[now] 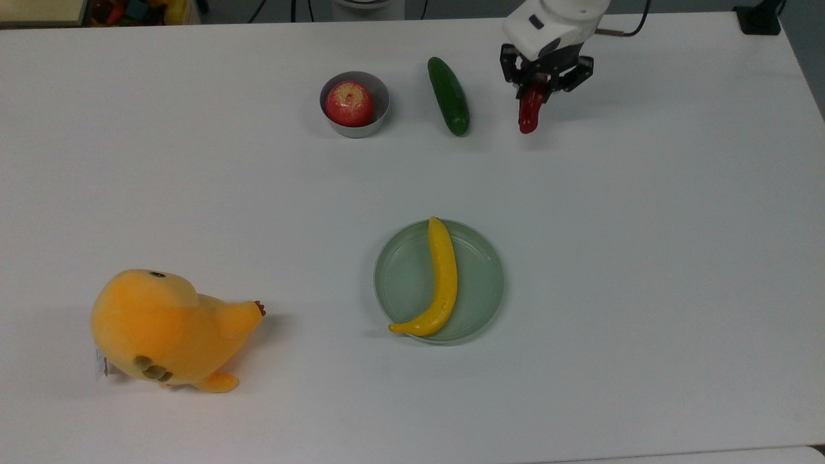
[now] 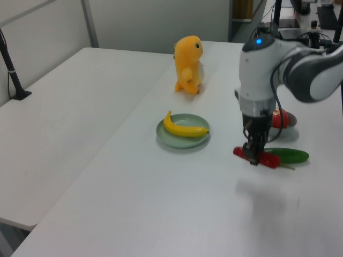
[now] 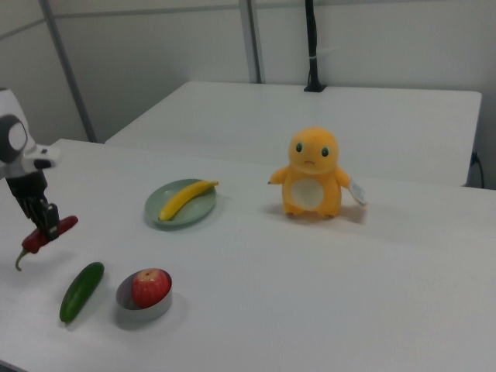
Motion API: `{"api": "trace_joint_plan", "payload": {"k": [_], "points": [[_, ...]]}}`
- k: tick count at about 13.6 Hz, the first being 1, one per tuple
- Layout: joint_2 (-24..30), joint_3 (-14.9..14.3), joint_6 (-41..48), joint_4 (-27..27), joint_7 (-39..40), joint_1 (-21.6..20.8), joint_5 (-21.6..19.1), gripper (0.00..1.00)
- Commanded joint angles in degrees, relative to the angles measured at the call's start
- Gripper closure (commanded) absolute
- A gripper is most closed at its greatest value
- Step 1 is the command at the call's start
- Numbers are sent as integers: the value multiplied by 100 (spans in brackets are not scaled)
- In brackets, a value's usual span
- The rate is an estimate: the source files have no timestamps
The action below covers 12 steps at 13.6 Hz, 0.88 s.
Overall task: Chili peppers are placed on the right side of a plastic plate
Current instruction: 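Lift the red chili pepper up off the table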
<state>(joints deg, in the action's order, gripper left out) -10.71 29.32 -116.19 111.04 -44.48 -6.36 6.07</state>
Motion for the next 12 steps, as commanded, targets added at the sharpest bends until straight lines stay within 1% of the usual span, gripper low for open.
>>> {"api": "trace_joint_plan", "payload": {"k": [1,4,5,6,7,8,9,11,12], "points": [[130,-6,1052,-766,387,-24,-71,88],[192,-41,1413,-1057,738,3,-211,88],[209,-58,1519,-1101,896,72,-211,88],[218,-67,1685,-1276,1185,212,-211,88],[210,-128,1757,-1356,1405,309,-211,88],[209,-233,1775,-1426,1651,363,-211,88],[201,-408,1775,-1479,1880,355,-211,88],[192,-803,1757,-1593,2319,354,-211,88],[157,-1049,1757,-1707,2635,354,-211,88]]}}
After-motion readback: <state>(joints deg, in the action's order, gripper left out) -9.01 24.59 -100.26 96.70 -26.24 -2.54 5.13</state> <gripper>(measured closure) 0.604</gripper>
